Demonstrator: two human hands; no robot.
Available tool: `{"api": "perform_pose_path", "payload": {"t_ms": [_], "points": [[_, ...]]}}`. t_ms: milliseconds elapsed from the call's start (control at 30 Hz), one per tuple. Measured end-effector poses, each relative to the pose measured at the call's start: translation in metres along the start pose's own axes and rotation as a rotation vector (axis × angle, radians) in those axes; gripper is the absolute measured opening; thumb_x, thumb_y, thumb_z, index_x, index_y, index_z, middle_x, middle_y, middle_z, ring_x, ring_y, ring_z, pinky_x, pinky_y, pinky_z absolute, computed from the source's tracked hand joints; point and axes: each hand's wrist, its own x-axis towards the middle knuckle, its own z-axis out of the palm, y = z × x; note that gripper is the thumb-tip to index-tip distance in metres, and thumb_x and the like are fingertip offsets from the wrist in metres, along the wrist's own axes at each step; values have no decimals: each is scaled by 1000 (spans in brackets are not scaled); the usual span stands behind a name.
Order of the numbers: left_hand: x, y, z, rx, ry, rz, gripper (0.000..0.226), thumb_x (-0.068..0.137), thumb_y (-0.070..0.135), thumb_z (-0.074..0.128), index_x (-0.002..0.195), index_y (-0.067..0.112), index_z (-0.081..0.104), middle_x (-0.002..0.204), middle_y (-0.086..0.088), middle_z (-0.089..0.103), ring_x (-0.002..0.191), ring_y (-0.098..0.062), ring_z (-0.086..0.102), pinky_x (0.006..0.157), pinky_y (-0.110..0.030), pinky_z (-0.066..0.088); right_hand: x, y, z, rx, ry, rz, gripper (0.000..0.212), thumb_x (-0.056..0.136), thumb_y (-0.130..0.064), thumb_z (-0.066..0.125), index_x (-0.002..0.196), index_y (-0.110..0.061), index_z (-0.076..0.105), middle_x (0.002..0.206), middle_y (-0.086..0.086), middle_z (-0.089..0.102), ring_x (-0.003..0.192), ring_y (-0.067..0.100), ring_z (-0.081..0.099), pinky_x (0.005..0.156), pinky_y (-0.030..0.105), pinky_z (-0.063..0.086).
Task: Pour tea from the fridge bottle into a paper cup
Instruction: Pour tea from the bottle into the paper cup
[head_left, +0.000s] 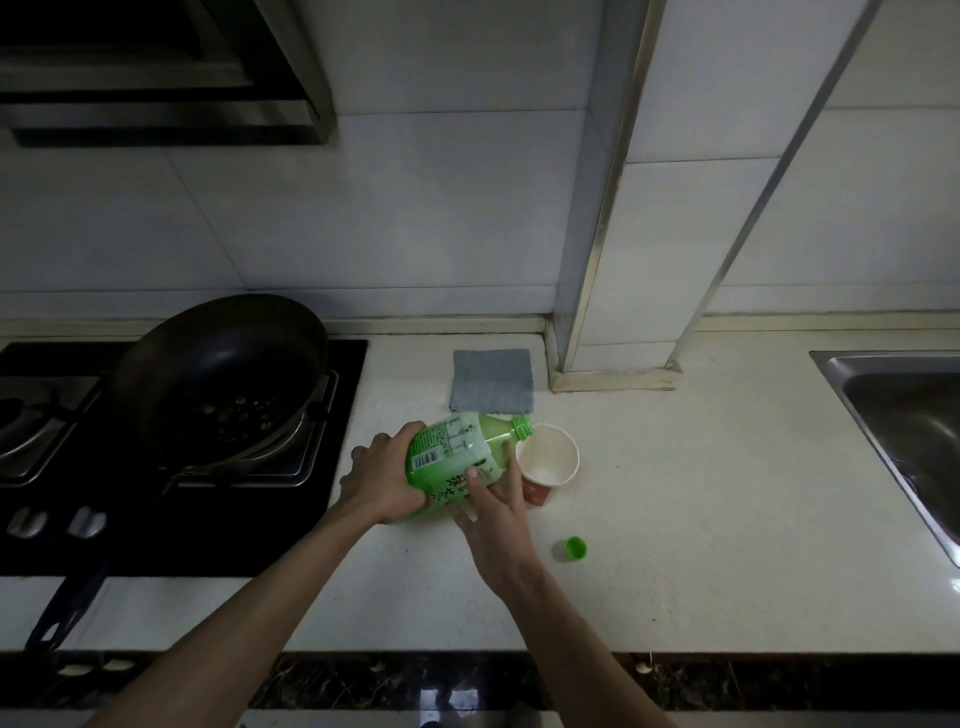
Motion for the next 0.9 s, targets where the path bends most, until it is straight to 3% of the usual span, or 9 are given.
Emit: {"api": "perform_pose_path", "payload": {"t_ms": [200, 567, 900], "points": [[-4, 3, 3, 137, 17, -42, 83, 69, 29, 75, 137, 42, 30, 121, -4, 46, 121, -33, 39, 90, -53, 48, 6, 11, 2, 89, 19, 30, 70, 86, -17, 71, 141, -42, 37, 135, 10, 59, 123, 32, 58, 105, 59, 42], [0, 7, -1, 200, 20, -28, 80, 71, 30, 74, 137, 41, 30, 125, -5, 46, 123, -32, 38, 90, -53, 46, 13, 17, 2, 139, 35, 32, 62, 87, -17, 70, 140, -29, 41, 133, 12, 61, 122, 33, 59, 104, 59, 43], [0, 16, -12, 267, 36, -8, 86, 71, 31, 74, 142, 38, 26, 132, -7, 43, 127, -33, 35, 93, -56, 45, 13, 13, 9, 211, 21, 30, 67, 87, -17, 71, 143, -33, 39, 137, 13, 58, 125, 35, 56, 104, 57, 44]]}}
